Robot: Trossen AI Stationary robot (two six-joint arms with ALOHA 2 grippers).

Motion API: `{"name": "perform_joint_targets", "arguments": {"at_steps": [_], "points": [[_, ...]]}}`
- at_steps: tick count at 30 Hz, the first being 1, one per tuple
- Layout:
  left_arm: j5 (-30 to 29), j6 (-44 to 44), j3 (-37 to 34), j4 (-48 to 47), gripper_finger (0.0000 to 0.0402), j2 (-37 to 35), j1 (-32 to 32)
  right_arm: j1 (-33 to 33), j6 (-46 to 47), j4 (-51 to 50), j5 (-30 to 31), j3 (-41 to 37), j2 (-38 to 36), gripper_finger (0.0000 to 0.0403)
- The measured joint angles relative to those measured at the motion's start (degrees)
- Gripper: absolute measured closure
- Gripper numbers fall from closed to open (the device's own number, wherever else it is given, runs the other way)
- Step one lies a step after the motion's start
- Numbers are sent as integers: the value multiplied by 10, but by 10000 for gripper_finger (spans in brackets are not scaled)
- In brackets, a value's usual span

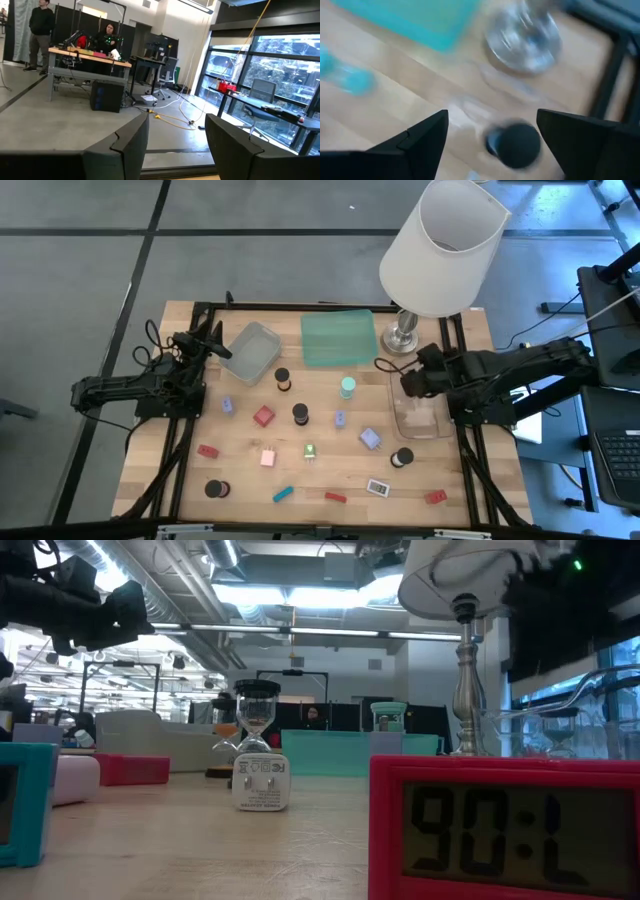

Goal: Pick & Place Office items
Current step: Put the light blue hourglass into the transparent bin

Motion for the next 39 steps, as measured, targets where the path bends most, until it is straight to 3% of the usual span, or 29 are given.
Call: {"name": "perform_joint_targets", "arguments": {"at_steps": [6,11,15,19,28,39], "points": [[0,0,0,0,212,0,0,0,-236,262,50,-13,5,96],[0,0,0,0,210,0,0,0,-461,493,7,-64,34,104],[0,1,0,0,212,0,0,-3,-552,614,-4,-85,72,107],[-1,6,0,0,212,0,0,-24,-556,668,-6,-87,107,96],[-1,7,0,0,212,0,0,-79,-564,697,-154,-87,180,51],[-1,11,0,0,212,0,0,-129,-556,708,-285,-87,236,46]]}}
